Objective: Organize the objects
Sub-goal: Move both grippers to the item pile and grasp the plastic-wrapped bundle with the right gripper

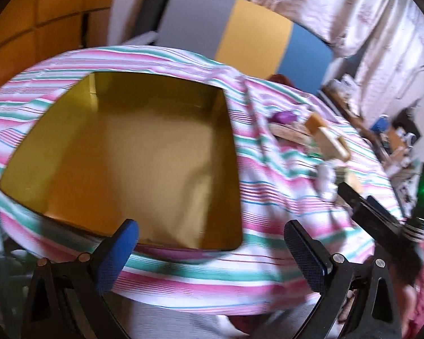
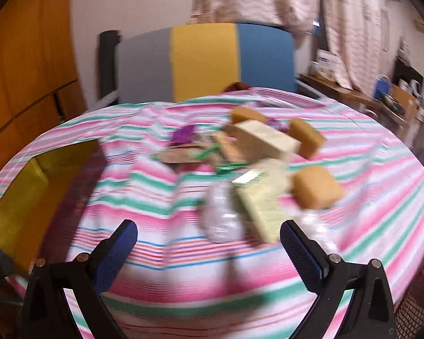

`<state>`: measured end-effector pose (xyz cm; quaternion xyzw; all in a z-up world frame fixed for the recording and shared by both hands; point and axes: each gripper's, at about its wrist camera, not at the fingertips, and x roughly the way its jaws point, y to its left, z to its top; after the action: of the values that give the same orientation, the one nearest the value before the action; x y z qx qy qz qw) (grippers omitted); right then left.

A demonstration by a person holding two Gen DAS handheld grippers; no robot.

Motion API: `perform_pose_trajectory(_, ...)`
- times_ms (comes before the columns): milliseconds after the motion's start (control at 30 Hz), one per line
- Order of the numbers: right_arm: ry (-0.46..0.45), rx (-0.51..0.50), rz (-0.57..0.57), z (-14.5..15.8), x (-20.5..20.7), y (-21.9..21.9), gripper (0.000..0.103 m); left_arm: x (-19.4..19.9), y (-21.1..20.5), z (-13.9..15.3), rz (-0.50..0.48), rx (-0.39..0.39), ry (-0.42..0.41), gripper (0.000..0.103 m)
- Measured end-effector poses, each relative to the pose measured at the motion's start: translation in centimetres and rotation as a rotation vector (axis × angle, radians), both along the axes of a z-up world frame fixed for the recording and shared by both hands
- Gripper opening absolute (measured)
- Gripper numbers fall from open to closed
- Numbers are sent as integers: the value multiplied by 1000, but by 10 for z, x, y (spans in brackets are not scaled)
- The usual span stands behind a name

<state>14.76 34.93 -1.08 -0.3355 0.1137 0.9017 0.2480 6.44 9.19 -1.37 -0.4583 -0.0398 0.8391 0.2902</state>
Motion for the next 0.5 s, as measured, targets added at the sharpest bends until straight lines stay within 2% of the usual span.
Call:
perform_pose_trajectory(100,25,-6,-76,-1,23,31,103,6,11,7,-43,64,-34,103)
perform_pose_trajectory(200,17,-20,-156,-6,39,62,100,10,23,8,-42,50,-20,103)
perform_pose_trajectory(300,-9,-58,-203,-17,50,89,94,11,32,6,-59,37,-41,103)
perform_pose_trajectory(500,-36,-110,-156,-37,50,106,82,15,44,6,-79,18,-61,103)
